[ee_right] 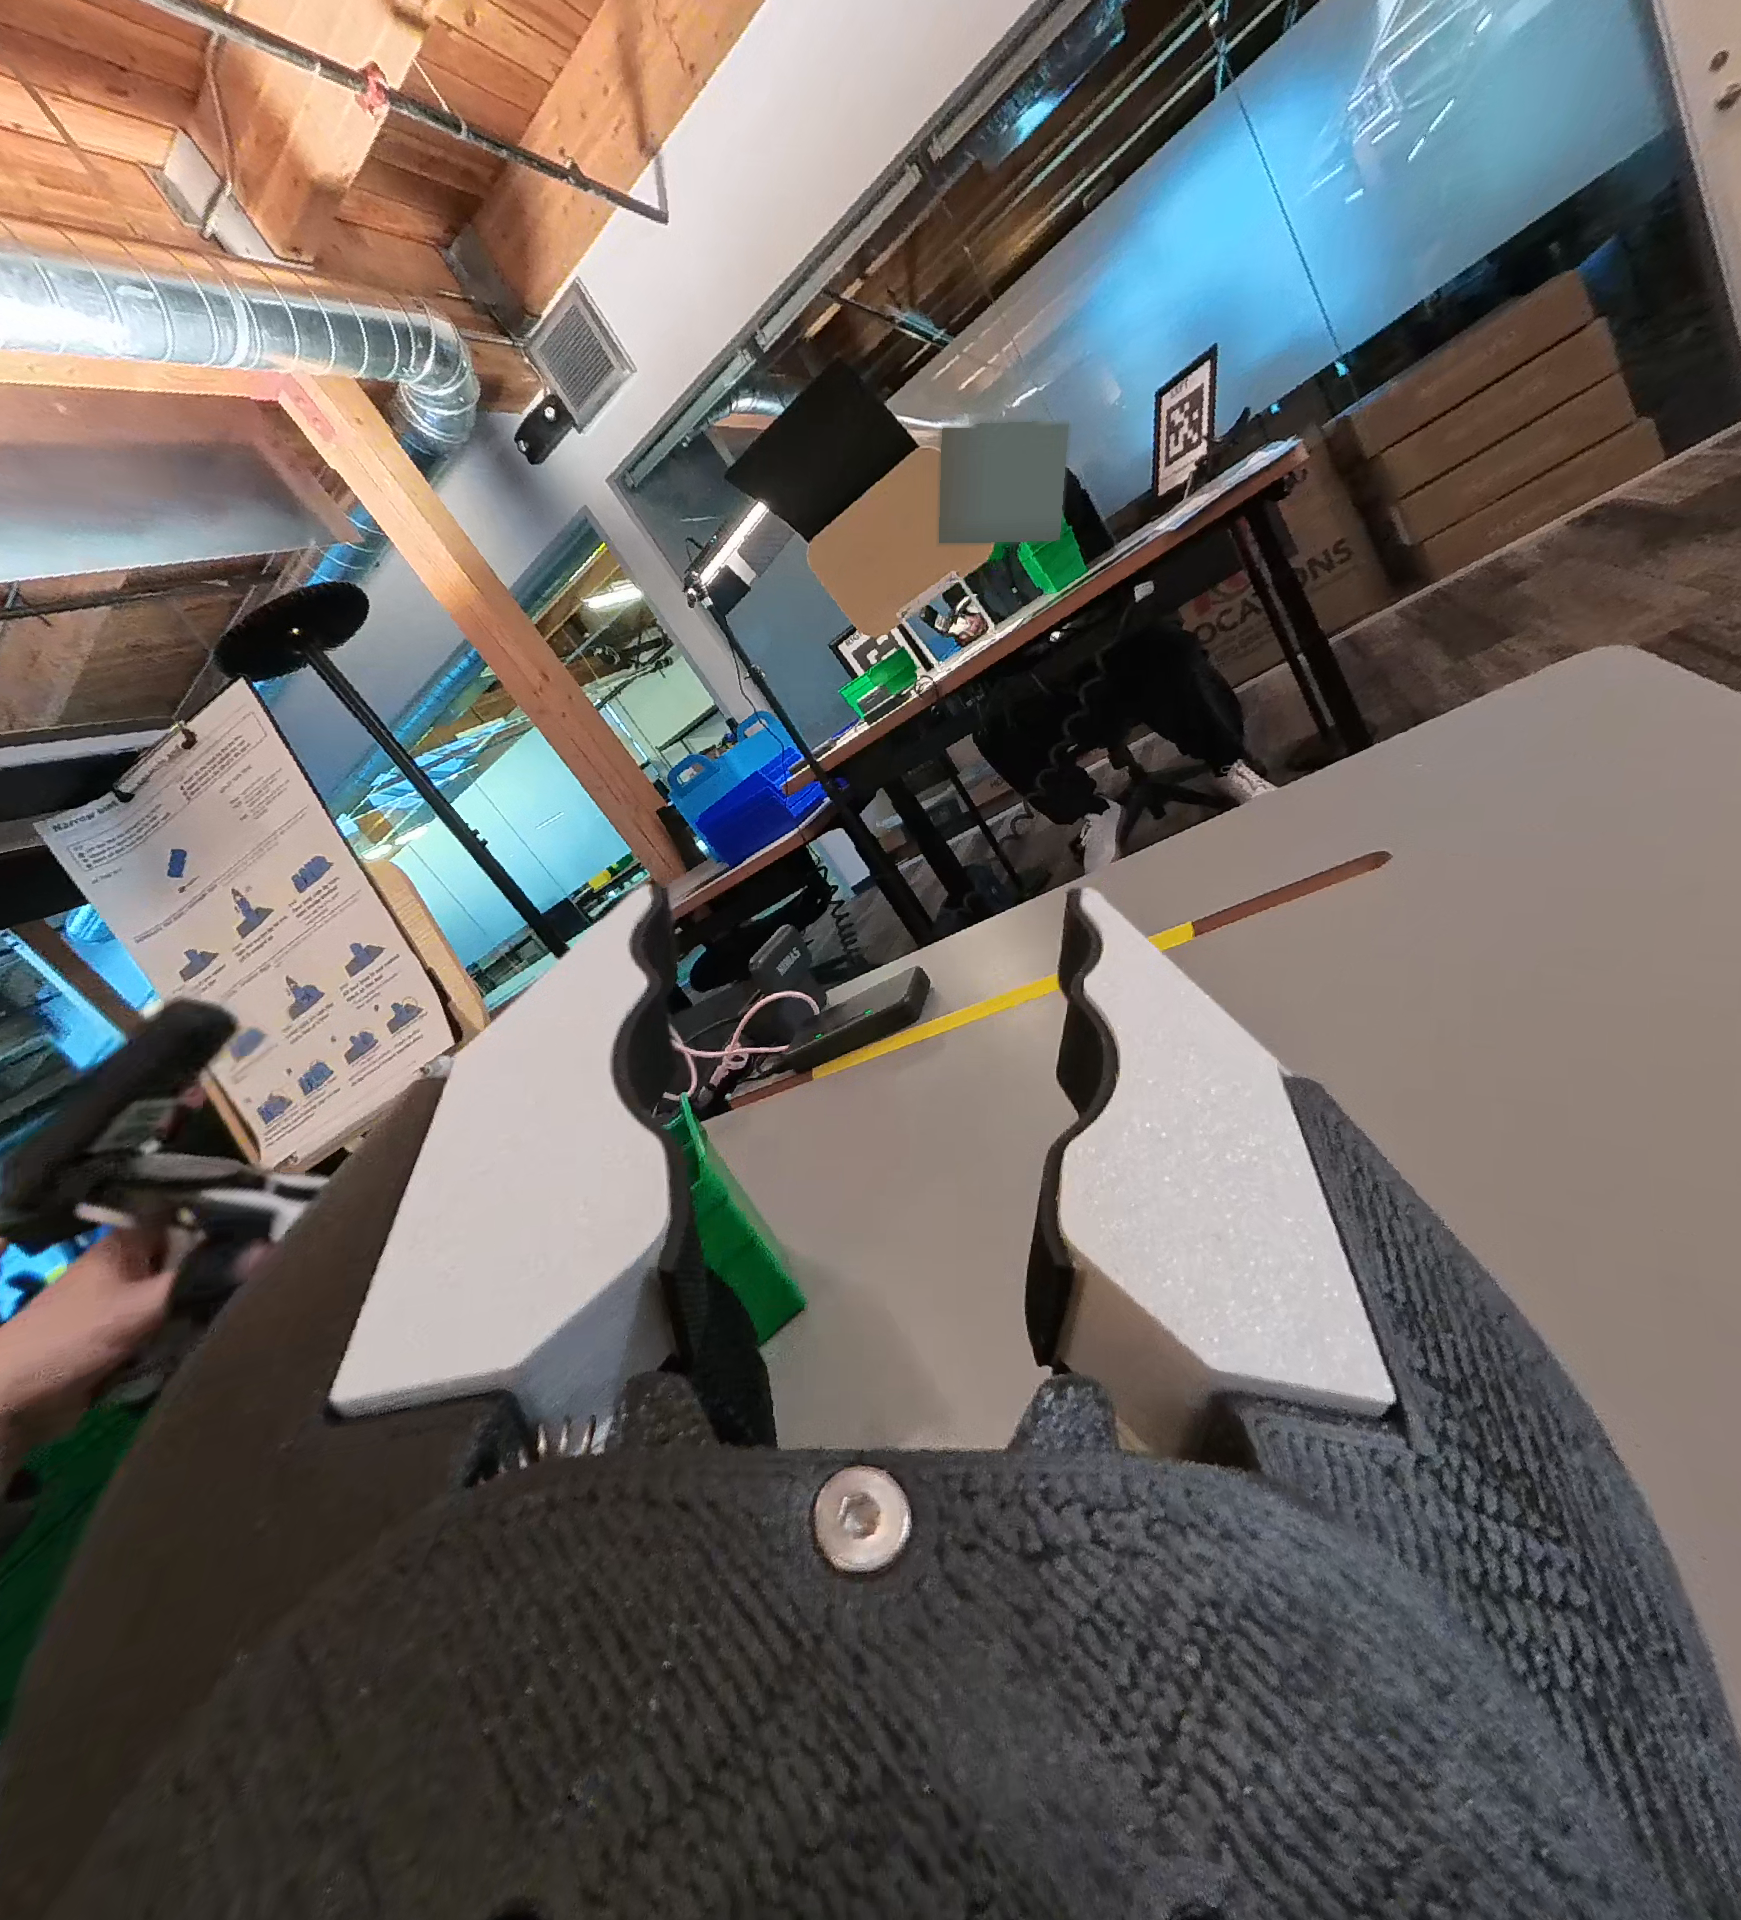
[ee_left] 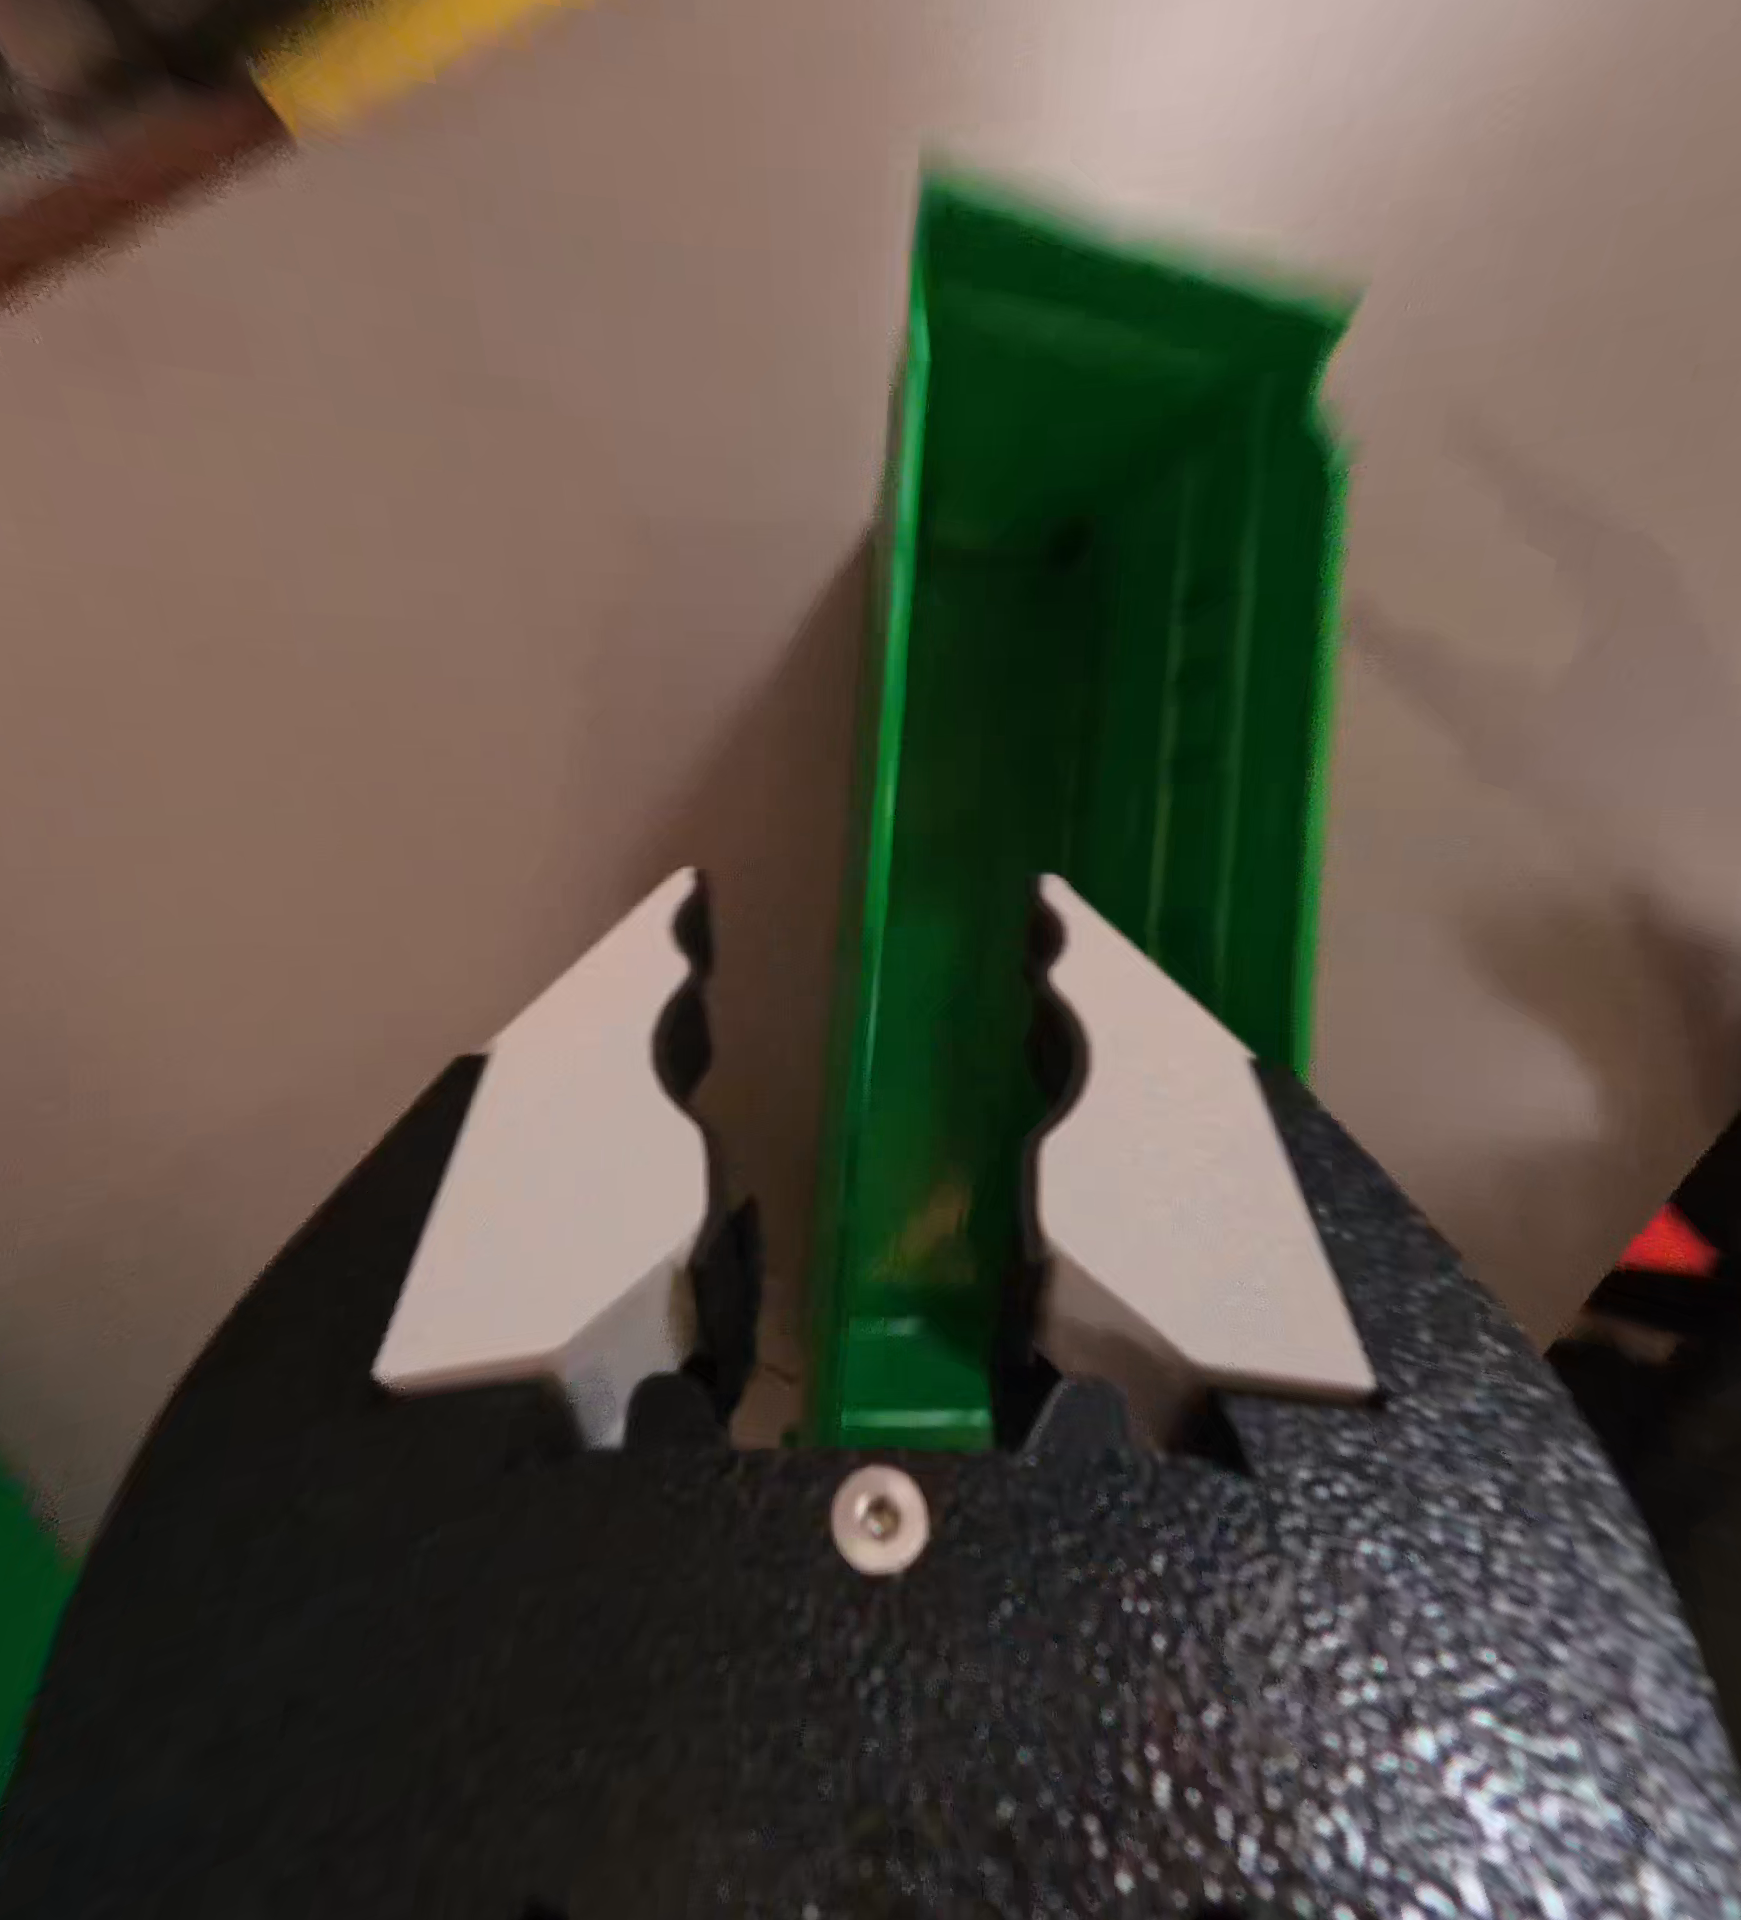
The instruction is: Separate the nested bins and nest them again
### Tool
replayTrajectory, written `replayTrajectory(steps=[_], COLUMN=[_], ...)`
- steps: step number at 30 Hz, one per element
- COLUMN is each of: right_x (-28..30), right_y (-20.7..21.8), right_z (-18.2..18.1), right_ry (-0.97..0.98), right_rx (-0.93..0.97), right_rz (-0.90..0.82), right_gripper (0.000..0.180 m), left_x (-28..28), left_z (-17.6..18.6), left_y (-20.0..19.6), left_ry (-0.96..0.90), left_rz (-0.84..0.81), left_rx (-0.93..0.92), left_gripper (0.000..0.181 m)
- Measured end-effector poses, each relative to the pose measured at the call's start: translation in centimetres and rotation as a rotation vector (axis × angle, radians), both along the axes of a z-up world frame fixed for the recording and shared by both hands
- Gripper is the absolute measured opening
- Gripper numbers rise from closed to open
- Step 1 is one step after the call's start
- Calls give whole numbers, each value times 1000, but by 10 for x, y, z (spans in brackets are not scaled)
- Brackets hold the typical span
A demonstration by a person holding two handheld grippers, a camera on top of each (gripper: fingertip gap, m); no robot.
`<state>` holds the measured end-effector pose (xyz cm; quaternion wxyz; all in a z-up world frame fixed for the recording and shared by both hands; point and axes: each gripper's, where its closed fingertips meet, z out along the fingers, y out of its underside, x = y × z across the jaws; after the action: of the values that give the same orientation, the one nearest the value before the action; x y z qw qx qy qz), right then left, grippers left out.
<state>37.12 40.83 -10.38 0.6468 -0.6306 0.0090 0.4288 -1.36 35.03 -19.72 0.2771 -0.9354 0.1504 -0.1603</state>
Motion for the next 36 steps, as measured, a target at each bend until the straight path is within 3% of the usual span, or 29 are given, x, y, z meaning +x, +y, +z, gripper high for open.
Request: replayTrajectory(steps=[3, 4, 6, 11, 18, 22, 24, 26, 29, 36], right_x=[-2, -3, -3, -3, -6, -5, -4, -4, -5, -7], right_y=[0, 0, 0, 1, 0, 0, 0, 0, 0, 0], right_z=[-1, -1, -1, -2, -3, -1, -1, -1, -2, -3], right_ry=[-5, -6, -3, 5, 9, 16, 20, 23, 22, 19], right_rx=[-3, -4, -8, -15, -21, -17, -17, -19, -24, -27], right_rz=[7, 8, 14, 23, 39, 43, 43, 46, 49, 56], right_gripper=[74, 74, 74, 74, 74, 74, 74, 74, 74, 74], left_x=[-2, 2, 12, 35, 19, 28, 32, 34, 31, -5], left_z=[71, 82, 62, -23, -41, -55, -59, -52, -39, 11], left_y=[15, 9, -7, -63, -55, -67, -70, -60, -54, -71], left_ry=[-307, -351, -255, 219, 389, 280, 218, 160, 143, 150], left_rz=[73, 53, 12, -205, -184, -221, -213, -165, -106, -1], left_rx=[288, 302, 188, -89, -97, -198, -234, -169, -56, 131], left_gripper=[110, 129, 159, 159, 159, 159, 147, 128, 115, 113])
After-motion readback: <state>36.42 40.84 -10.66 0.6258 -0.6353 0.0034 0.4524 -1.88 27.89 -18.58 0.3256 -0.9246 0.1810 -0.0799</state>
